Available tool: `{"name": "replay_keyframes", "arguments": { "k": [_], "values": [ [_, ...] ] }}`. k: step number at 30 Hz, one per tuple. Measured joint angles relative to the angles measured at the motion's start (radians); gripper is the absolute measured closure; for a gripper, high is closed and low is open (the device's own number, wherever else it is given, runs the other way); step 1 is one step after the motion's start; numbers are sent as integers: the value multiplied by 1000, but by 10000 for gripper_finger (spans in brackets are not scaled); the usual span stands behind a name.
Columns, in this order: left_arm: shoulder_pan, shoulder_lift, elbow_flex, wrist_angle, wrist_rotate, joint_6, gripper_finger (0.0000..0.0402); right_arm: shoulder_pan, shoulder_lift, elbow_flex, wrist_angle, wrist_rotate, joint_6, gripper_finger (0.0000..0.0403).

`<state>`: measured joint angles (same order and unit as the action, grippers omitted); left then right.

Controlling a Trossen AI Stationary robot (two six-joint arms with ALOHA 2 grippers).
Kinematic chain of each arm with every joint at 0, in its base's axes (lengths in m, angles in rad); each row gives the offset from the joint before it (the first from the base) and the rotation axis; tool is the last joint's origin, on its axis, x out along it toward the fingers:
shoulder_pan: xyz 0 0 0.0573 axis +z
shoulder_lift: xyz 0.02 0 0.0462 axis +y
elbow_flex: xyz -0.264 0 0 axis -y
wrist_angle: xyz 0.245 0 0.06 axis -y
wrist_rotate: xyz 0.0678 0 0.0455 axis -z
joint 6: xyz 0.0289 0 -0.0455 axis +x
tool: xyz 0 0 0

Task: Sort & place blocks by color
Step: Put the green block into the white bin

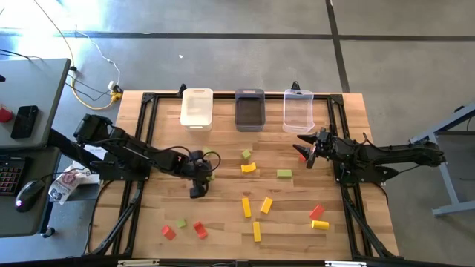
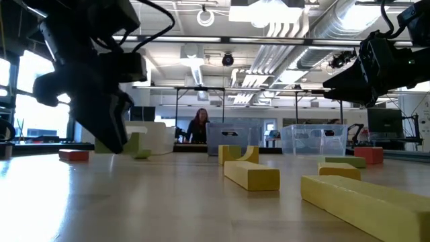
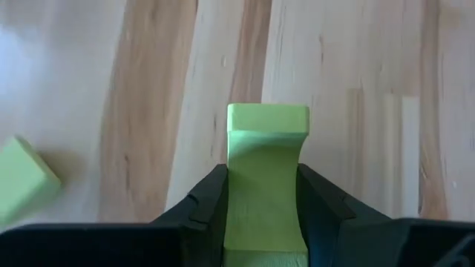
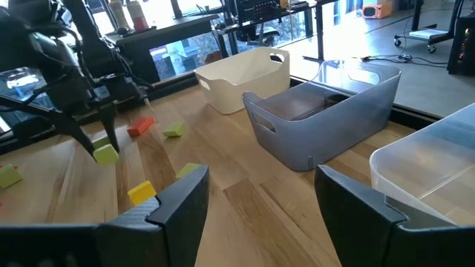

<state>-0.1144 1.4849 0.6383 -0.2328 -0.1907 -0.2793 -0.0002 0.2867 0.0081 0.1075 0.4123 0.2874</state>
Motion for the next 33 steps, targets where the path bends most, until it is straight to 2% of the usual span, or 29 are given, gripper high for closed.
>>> {"name": "replay_keyframes", "arguments": {
  "k": [13,21,33],
  "values": [
    [132,-24,133,-161,-86,213,305,0,0,0,0,0,0,171],
    [251,-149,149,-178,-180,336,305,0,1,0,-9,0,0,171],
    [461,-296,149,-192,-296,399,305,0,1,0,-15,0,0,171]
  ]
}}
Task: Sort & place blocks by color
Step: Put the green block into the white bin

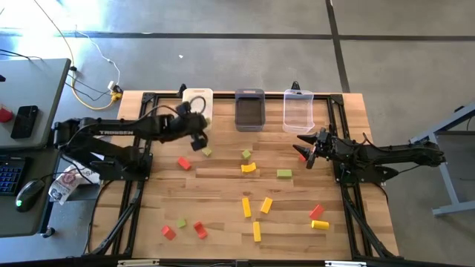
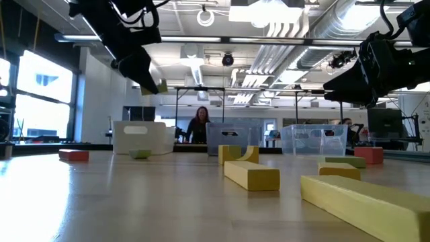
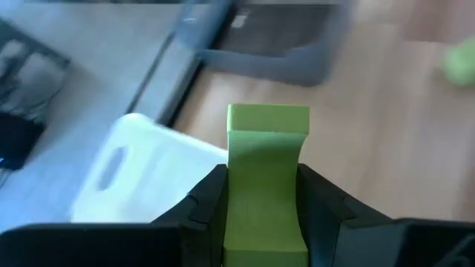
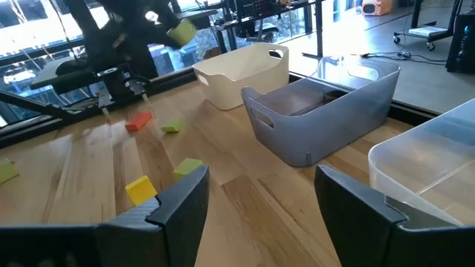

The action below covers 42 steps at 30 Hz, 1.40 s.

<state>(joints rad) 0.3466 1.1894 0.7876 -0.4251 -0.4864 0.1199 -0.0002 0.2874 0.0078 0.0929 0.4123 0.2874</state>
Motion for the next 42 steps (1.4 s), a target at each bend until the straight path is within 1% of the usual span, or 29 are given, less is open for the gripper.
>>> {"name": "replay_keyframes", "arguments": {
  "k": [9,13,17,19,27,30,34,39,42],
  "values": [
    [200,-7,0,11,-4,8,305,0,0,0,0,0,0,171],
    [283,3,0,14,40,-12,305,0,0,0,0,0,0,171],
    [344,42,0,14,112,-33,305,0,0,0,0,0,0,171],
    [364,67,0,13,142,-38,305,0,0,0,0,0,0,171],
    [419,175,0,38,154,-38,305,0,0,0,0,0,0,171],
    [438,204,-1,44,199,-57,304,0,0,0,0,0,0,171],
    [461,229,-1,71,274,-88,288,0,0,0,0,0,0,171],
    [471,238,-1,84,283,-91,285,0,0,0,0,0,0,171],
    [473,238,-1,84,331,-96,284,0,0,0,0,0,0,171]
  ]
}}
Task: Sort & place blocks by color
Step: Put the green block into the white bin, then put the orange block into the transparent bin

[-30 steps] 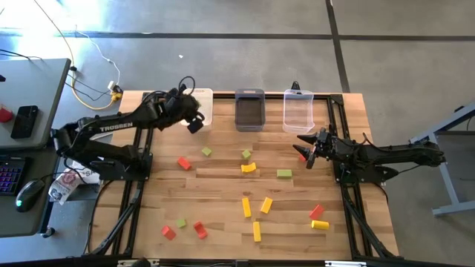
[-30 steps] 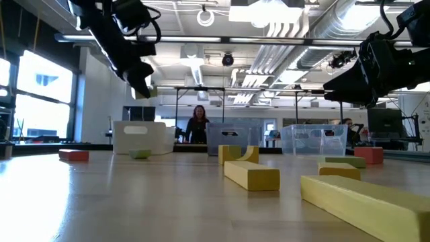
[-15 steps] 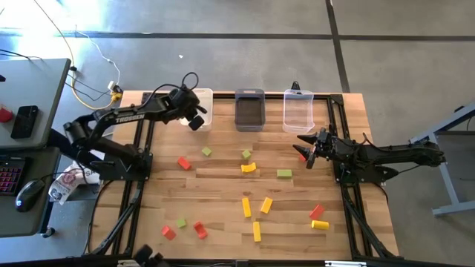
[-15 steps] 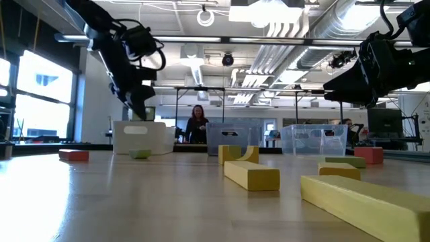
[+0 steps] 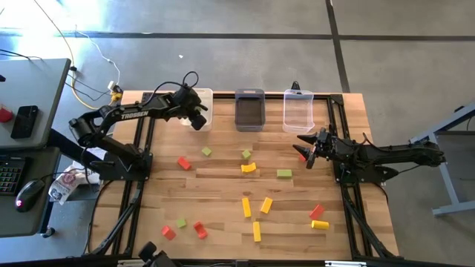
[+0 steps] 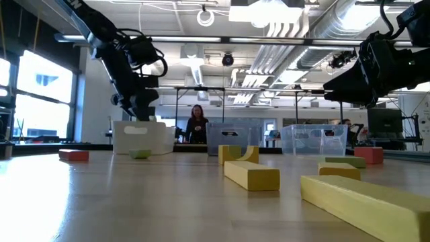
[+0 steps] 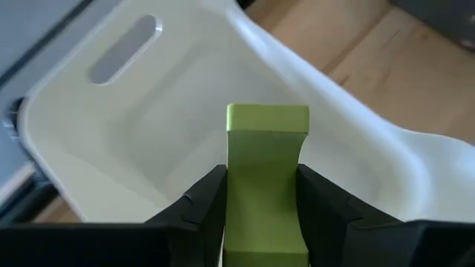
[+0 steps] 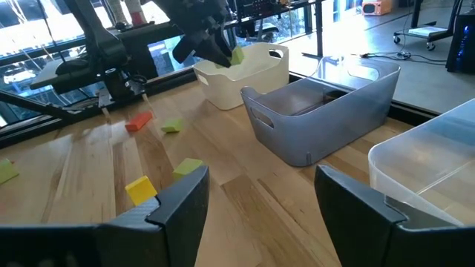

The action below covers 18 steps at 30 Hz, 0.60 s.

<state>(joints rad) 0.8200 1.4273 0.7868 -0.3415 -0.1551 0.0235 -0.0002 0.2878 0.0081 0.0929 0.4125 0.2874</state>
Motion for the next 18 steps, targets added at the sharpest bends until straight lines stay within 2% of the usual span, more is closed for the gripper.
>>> {"name": "replay_keyframes", "arguments": {
  "k": [3,18],
  "values": [
    [0,0,0,-1,26,-21,277,0,0,0,0,0,0,171],
    [0,0,0,-5,24,-21,210,0,0,0,0,0,0,171]
  ]
}}
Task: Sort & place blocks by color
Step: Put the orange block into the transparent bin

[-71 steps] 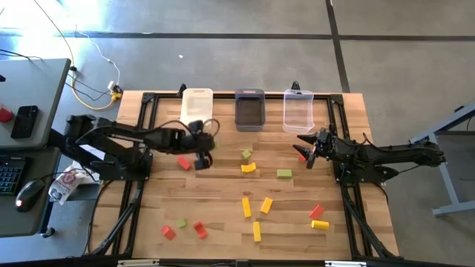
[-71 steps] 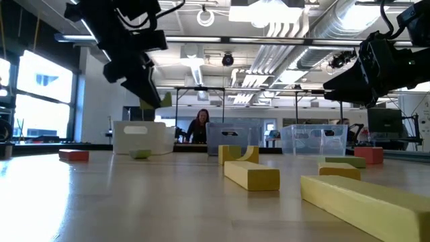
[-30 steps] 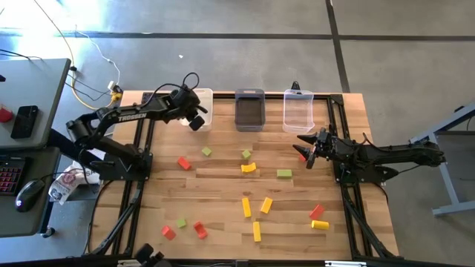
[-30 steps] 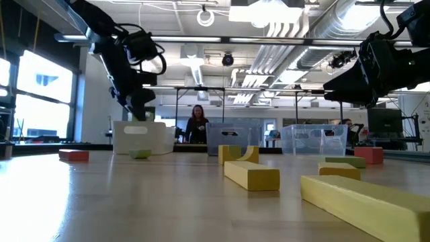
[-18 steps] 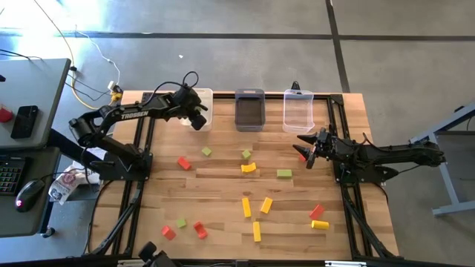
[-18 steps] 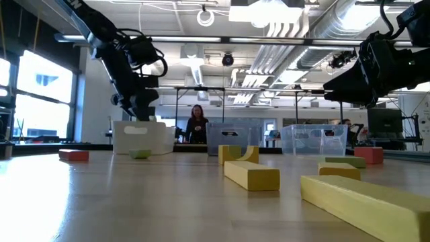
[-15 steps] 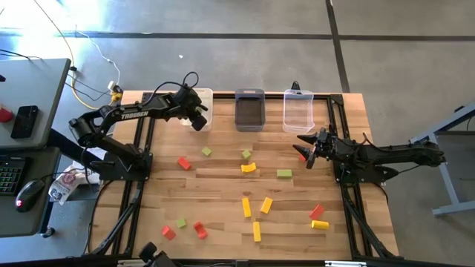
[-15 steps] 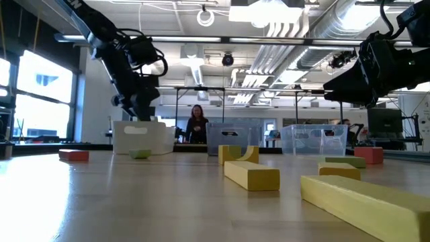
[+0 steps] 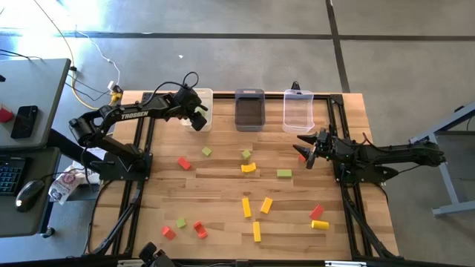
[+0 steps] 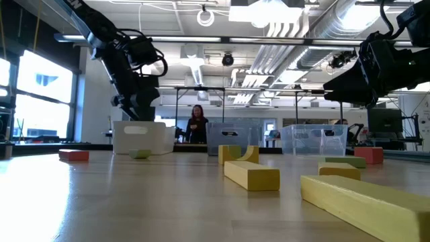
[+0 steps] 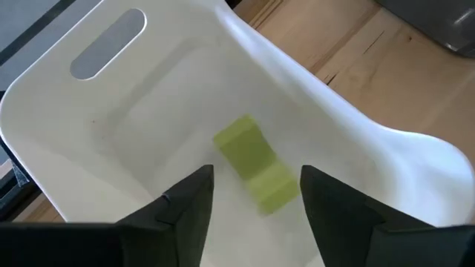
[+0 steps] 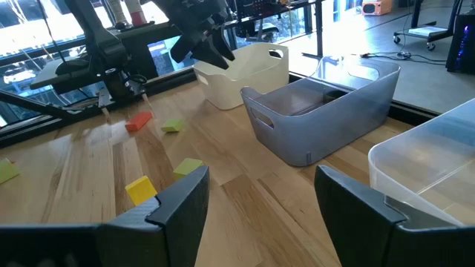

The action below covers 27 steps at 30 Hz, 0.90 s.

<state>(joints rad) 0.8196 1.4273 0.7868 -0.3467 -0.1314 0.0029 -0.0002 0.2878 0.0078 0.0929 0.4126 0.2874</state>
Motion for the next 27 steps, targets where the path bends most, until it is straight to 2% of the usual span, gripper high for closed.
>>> {"name": "replay_keyframes", "arguments": {
  "k": [7,13,19,27],
  "values": [
    [-19,-10,0,21,-3,17,207,0,0,0,0,0,0,171],
    [-68,-74,32,-4,-3,14,208,0,0,0,0,0,0,171],
    [-157,-165,88,-53,37,-17,208,0,0,0,0,0,0,171],
    [-308,-287,93,-131,69,-106,206,0,0,0,0,0,0,171]
  ]
}}
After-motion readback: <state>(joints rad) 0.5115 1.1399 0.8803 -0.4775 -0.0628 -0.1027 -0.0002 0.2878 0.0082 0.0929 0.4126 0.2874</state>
